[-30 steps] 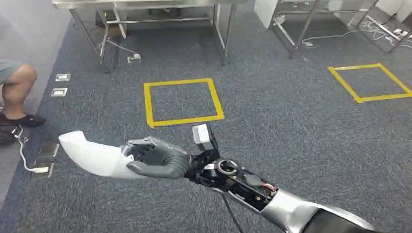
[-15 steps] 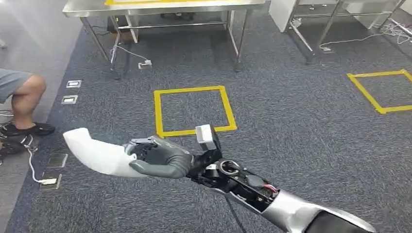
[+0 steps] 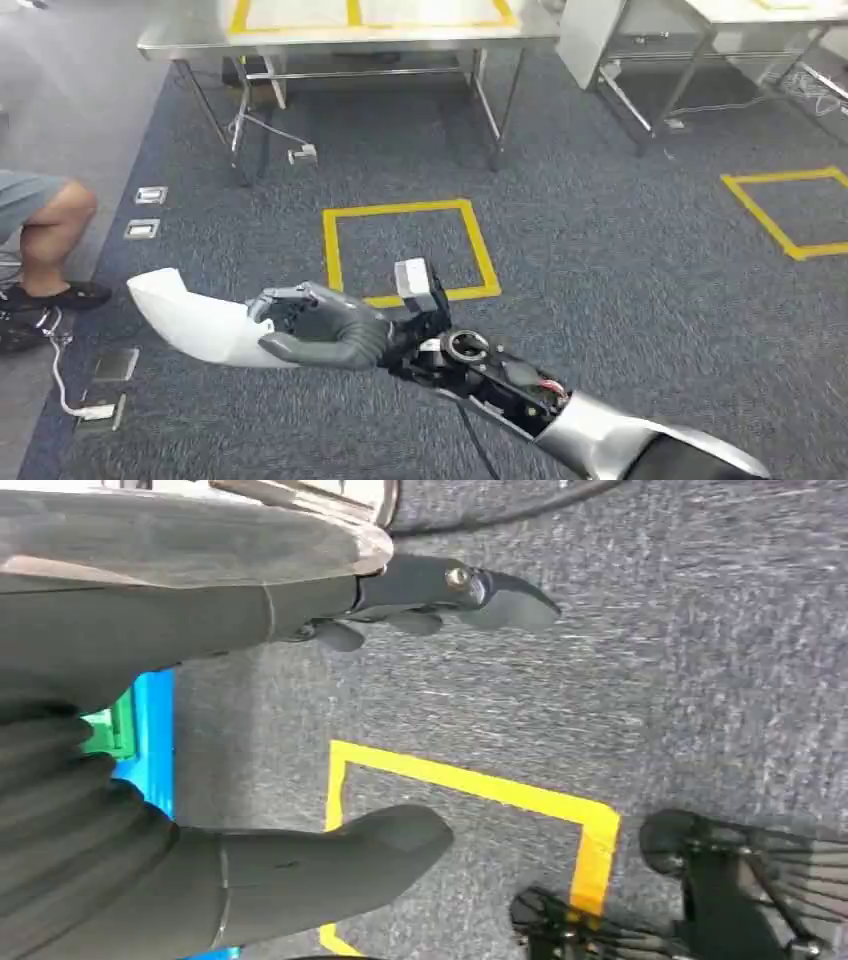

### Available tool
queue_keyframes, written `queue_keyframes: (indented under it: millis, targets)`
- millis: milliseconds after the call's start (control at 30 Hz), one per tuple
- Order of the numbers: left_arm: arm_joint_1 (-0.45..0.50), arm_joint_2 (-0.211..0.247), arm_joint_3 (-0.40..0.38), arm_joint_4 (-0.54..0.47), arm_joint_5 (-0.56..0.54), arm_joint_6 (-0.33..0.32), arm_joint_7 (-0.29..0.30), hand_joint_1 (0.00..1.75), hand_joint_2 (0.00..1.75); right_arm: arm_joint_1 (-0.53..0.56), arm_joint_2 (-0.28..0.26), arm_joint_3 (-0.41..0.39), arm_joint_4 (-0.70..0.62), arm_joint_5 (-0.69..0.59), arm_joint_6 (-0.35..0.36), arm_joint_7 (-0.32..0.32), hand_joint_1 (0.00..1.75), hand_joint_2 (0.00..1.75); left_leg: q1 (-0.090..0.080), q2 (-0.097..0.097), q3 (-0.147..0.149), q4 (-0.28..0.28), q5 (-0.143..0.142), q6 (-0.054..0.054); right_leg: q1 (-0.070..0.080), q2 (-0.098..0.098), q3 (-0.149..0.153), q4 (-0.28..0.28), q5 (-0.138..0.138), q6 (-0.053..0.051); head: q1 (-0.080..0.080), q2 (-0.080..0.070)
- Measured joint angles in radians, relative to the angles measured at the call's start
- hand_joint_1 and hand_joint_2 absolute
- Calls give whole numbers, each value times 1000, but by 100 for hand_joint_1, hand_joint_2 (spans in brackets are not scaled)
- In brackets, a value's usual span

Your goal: Take the parts from the cabinet and place them on the table.

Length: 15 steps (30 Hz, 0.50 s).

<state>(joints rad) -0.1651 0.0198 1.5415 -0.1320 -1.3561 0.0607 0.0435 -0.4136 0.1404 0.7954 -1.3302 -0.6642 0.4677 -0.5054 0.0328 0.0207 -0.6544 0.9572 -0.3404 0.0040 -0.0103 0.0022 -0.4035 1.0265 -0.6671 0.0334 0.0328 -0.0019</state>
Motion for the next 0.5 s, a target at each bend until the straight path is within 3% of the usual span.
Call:
queue_keyframes:
  millis: [33, 67, 100, 133, 167, 200, 233, 267, 300, 333, 433, 467, 500]
  targets:
    - [0, 0, 0, 0, 0, 0, 0, 0, 175, 1, 0, 0, 0, 0, -1, -1, 175, 175, -2, 3, 0, 0, -3, 4, 0, 0, -61, 105, -43, 3, 8, 0]
    - [-1, 0, 0, 0, -1, 1, -2, 0, 175, 5, -2, -1, 0, 0, -2, -1, 175, 175, -5, 3, 1, 1, -7, 7, 0, 0, -121, 196, -69, 4, 14, 0]
    - [-1, 0, 0, 0, -1, 1, -2, 0, 175, 9, -3, -1, 0, 0, -2, -1, 175, 175, -8, 5, 4, 1, -10, 9, 0, 0, -164, 250, -72, 3, 19, 0]
    - [0, 0, 0, 0, -1, 1, -2, 0, 175, 12, -5, -1, 1, 0, -2, -1, 175, 175, -9, 7, 11, 1, -15, 10, 1, 0, -179, 246, -43, 0, 24, 0]
    - [0, 0, 0, 0, -1, 1, -2, 0, 175, 13, -6, -1, 1, -3, -2, 0, 175, 175, -11, 9, 18, 1, -21, 10, 1, -1, -170, 196, 7, -5, 29, 0]
    - [0, -1, 0, 0, -1, 1, -2, 0, 175, 12, -7, -2, 1, -3, -1, 0, 175, 175, -13, 13, 27, 2, -25, 9, 2, -5, -145, 112, 69, -11, 34, 0]
    - [0, -2, 0, 0, -1, 0, -2, 0, 175, 12, -7, -2, 1, -3, -1, 0, 175, 175, -14, 16, 34, 2, -28, 7, 4, -15, -123, 42, 113, -18, 38, 0]
    - [0, -3, 0, 0, -1, 1, -2, 0, 175, 11, -7, -2, 1, -3, -1, 0, 175, 175, -15, 18, 38, 1, -31, 6, 6, -28, -107, -5, 140, -23, 39, 0]
    - [1, -3, 0, 0, -1, 1, -2, 0, 175, 11, -7, -2, 1, -4, -1, 0, 175, 175, -16, 21, 40, 0, -33, 3, 12, -68, -95, -54, 165, -32, 43, 0]
    - [-2, -4, 0, 0, 0, 1, -2, 0, 175, 9, -7, -3, 1, -5, -1, 0, 175, 175, -24, 24, 42, 11, -38, -3, 15, -74, -99, -69, 172, -32, 40, 0]
    - [0, -3, 0, 0, 1, 1, -2, 0, 175, 10, -7, -3, 0, -5, -1, 1, 175, 175, -24, 52, 53, -4, -38, -17, 15, -36, -105, -70, 177, -41, 34, 0]
    - [0, -2, 0, 0, 2, 2, -2, 0, 175, 10, -6, -3, 0, -5, 0, 1, 175, 175, -25, 59, 50, 1, -42, -24, 8, -23, -92, -81, 188, -48, 31, 0]
    - [0, -1, 0, 0, 3, 2, -2, 0, 175, 9, -7, -3, 0, -5, 1, 1, 175, 175, -20, 30, 41, 32, -70, -30, 5, -13, -85, -84, 193, -49, 24, 0]
